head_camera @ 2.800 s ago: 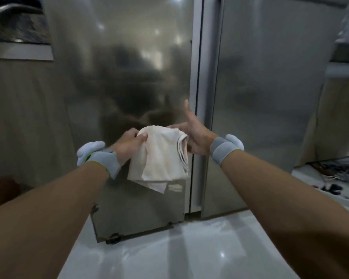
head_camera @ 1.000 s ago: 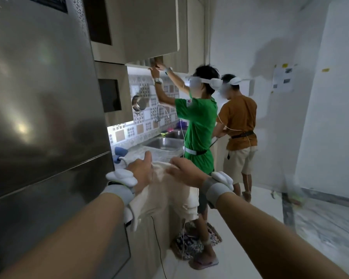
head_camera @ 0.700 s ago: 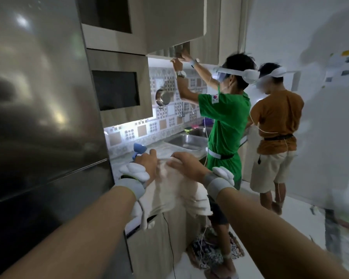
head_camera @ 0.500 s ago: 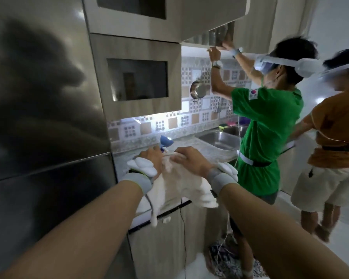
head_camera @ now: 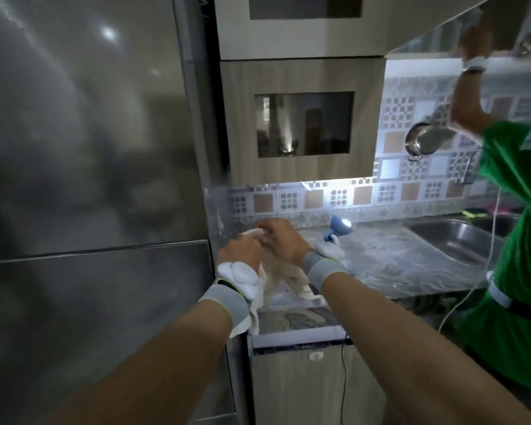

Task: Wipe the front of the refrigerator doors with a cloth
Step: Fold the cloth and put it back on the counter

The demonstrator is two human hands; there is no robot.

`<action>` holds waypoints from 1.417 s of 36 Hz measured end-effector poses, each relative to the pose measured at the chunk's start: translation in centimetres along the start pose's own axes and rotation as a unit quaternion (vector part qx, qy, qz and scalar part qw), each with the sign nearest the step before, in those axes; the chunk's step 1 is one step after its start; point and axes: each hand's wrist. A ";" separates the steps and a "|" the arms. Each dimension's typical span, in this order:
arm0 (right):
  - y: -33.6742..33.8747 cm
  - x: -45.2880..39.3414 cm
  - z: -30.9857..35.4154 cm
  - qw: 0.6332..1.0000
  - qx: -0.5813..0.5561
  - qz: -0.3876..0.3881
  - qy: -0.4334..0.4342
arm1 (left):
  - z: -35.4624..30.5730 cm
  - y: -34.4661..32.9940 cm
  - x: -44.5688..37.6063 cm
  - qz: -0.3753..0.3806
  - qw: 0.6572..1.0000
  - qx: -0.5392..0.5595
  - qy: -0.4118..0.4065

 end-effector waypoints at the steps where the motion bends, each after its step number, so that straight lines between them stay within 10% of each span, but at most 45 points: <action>1: -0.2 -0.6 0.5 1.000 0.009 -0.001 -0.002 | 0.2 0.1 0.0 0.000 1.000 0.002 0.009; 30: -5.9 -6.4 -3.8 0.994 -0.056 0.020 0.096 | -0.6 -1.6 -4.0 0.056 0.992 -0.058 0.100; 51: -3.7 -2.5 -2.6 0.972 0.210 0.091 0.061 | 1.1 -3.3 -5.4 0.084 0.988 -0.087 0.100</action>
Point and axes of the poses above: each hand's wrist, its own x-axis away from the middle knuckle, its own y-axis out of the back of the hand, z = x × y, and after that the axes turned 3 degrees about x, right-handed
